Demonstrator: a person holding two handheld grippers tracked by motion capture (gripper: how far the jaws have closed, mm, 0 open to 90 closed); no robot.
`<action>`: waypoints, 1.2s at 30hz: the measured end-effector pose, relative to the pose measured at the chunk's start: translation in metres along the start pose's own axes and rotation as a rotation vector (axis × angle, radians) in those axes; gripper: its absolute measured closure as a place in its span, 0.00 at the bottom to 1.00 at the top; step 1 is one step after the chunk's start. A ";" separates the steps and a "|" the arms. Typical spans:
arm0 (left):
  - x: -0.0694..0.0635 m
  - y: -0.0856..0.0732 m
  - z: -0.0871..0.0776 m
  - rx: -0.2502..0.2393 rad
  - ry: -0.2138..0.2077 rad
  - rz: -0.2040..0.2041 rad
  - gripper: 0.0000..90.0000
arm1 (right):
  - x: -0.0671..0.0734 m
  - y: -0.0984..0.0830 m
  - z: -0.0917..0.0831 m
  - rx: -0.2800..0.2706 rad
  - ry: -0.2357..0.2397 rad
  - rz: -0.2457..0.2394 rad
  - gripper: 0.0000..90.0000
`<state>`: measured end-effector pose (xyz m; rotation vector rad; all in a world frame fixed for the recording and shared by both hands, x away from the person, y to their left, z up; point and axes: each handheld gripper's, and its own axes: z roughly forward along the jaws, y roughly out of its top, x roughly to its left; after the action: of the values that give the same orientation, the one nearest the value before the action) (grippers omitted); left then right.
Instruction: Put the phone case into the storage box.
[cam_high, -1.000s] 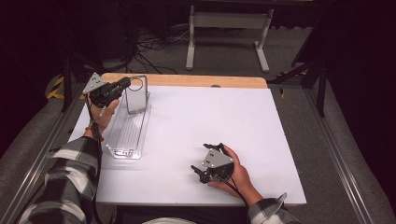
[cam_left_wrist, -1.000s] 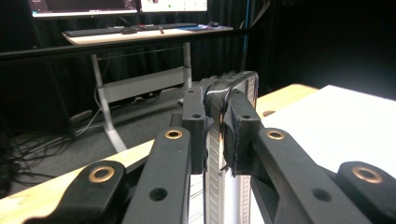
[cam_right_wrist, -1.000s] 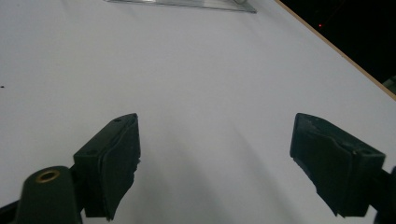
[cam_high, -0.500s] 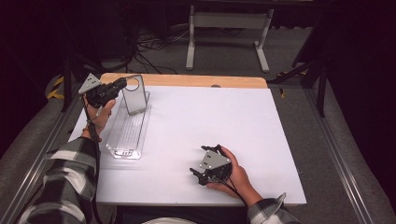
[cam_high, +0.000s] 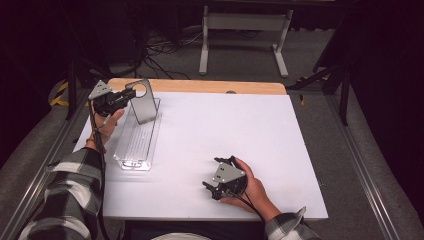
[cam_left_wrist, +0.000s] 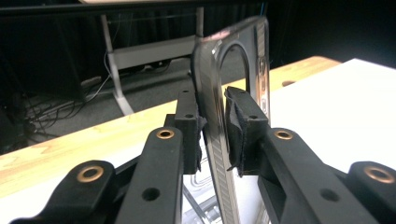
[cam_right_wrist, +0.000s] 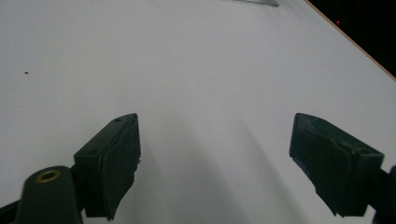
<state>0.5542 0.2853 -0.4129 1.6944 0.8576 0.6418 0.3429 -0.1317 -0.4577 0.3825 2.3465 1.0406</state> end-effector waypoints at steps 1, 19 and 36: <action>-0.001 -0.001 0.002 0.006 0.000 0.003 0.81 | 0.000 0.000 0.000 0.001 0.001 0.002 0.18; -0.005 0.002 0.013 0.115 0.045 0.087 0.72 | 0.002 0.000 0.001 0.013 0.017 -0.010 0.19; -0.011 0.002 0.019 0.203 0.202 0.146 0.45 | 0.004 0.000 0.001 0.027 0.023 -0.034 0.18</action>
<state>0.5626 0.2654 -0.4163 1.9109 0.9738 0.8604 0.3407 -0.1288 -0.4595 0.3411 2.3811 1.0039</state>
